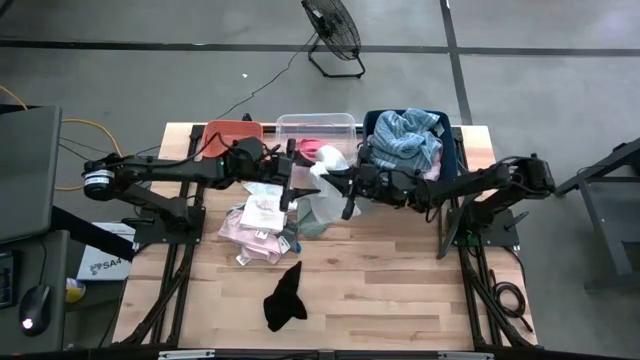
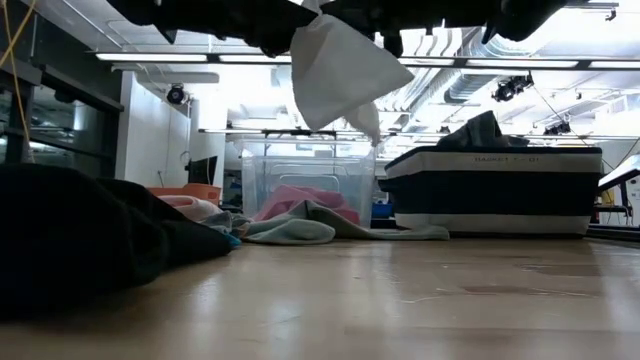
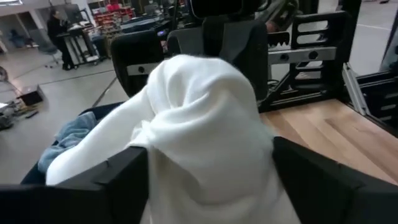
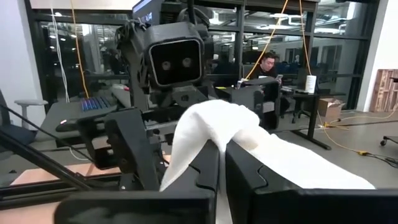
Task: Pick & Place Cloths
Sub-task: Put the white underwear into the transparent bin
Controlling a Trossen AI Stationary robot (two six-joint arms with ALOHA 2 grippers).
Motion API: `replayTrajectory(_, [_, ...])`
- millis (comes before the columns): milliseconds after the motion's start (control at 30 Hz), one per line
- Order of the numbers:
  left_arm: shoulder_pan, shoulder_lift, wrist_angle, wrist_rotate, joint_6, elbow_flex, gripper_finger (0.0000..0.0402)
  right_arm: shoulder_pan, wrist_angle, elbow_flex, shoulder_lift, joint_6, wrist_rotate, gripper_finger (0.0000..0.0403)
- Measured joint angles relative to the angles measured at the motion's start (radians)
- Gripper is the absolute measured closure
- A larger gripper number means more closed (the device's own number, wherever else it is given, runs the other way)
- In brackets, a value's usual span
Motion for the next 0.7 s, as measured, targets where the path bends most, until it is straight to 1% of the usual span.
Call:
replayTrajectory(100, [-0.014,0.000,0.000,-0.039,0.001,0.000,0.0175,0.000,0.001,0.000,0.000,0.000,0.001,0.0398])
replayTrajectory(167, [-0.017,0.000,-0.001,-0.044,0.000,0.000,0.0230,-0.001,0.001,0.000,0.000,0.000,0.002,0.0398])
replayTrajectory(300, [-0.015,0.000,-0.002,-0.048,-0.004,0.000,0.0361,0.000,0.000,0.000,0.000,0.000,0.008,0.0398])
replayTrajectory(333, [-0.015,0.000,-0.001,-0.049,-0.007,0.000,0.0376,0.000,0.000,0.000,0.000,0.000,0.009,0.0398])
replayTrajectory(433, [-0.015,0.000,0.003,-0.068,-0.018,0.000,0.0376,0.000,0.000,0.000,-0.001,0.000,0.010,0.0397])
replayTrajectory(533, [-0.015,-0.001,-0.008,-0.092,-0.015,0.000,0.0379,0.002,-0.001,0.000,-0.001,0.002,0.022,0.0385])
replayTrajectory(633, [-0.014,-0.002,-0.026,-0.128,0.007,0.000,0.0382,0.003,-0.013,0.000,-0.015,0.005,0.017,0.0355])
replayTrajectory(700, [-0.014,-0.002,-0.034,-0.167,0.020,0.000,0.0382,0.003,-0.016,0.000,-0.030,0.014,0.016,0.0326])
